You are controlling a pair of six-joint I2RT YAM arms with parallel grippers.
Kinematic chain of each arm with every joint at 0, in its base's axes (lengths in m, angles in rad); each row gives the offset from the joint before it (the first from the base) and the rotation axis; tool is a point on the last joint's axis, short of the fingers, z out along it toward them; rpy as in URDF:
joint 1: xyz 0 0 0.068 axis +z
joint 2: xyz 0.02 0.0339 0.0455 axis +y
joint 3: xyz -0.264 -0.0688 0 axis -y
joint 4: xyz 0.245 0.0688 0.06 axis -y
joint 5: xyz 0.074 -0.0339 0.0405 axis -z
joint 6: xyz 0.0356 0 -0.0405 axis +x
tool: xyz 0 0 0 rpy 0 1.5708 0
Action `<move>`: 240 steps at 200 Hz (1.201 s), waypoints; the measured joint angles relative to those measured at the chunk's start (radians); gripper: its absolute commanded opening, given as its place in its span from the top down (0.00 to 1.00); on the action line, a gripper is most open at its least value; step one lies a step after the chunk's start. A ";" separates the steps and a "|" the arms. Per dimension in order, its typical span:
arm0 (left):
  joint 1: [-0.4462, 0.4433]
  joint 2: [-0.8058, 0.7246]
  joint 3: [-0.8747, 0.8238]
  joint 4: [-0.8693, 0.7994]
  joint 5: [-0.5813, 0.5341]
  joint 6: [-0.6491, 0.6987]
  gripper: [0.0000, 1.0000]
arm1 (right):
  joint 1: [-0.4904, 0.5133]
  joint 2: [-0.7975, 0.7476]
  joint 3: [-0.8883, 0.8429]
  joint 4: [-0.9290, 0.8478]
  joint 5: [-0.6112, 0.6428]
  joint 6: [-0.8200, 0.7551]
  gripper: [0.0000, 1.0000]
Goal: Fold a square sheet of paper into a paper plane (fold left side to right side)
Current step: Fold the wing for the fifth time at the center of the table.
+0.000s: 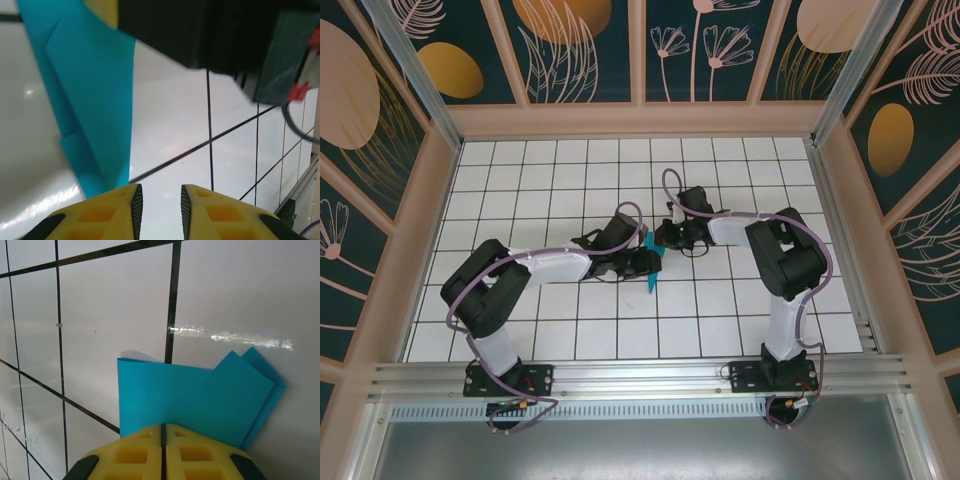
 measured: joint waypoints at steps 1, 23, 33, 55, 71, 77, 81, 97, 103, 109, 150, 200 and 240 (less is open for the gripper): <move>0.001 0.003 0.004 0.000 0.000 0.002 0.71 | 0.000 0.000 0.000 0.000 0.000 0.000 0.90; 0.006 0.043 0.060 0.000 0.004 0.028 0.71 | 0.000 0.000 0.000 0.000 0.000 0.000 0.90; 0.006 0.056 0.073 0.000 0.005 0.036 0.71 | 0.000 0.000 0.000 0.001 0.000 0.000 0.90; 0.011 0.086 0.078 0.001 0.007 0.047 0.71 | 0.000 0.000 0.000 0.001 0.000 0.000 0.90; 0.012 0.100 0.078 -0.001 0.007 0.051 0.71 | 0.000 0.000 0.000 0.001 0.000 0.000 0.90; 0.012 0.102 0.077 0.000 0.007 0.051 0.71 | 0.000 0.000 0.000 0.001 0.000 0.000 0.90; 0.012 0.103 0.076 0.000 0.008 0.051 0.71 | 0.000 0.000 0.000 0.001 0.000 0.000 0.90; 0.012 0.104 0.067 0.008 0.020 0.051 0.71 | 0.000 0.000 0.000 0.001 0.000 0.000 0.90; 0.012 0.105 0.063 0.010 0.025 0.051 0.71 | 0.000 0.000 0.000 0.001 0.000 0.000 0.90; 0.012 0.107 0.059 0.011 0.029 0.051 0.71 | 0.000 0.000 0.000 0.001 0.000 0.000 0.90; 0.012 0.135 0.040 0.028 0.056 0.054 0.71 | 0.000 0.000 0.000 0.001 0.000 0.000 0.90; 0.013 0.137 0.026 0.052 0.072 0.070 0.72 | 0.000 0.002 0.000 0.001 0.000 0.000 0.90; 0.011 0.131 0.015 0.063 0.072 0.117 0.72 | 0.000 0.005 0.003 0.001 -0.003 0.001 0.90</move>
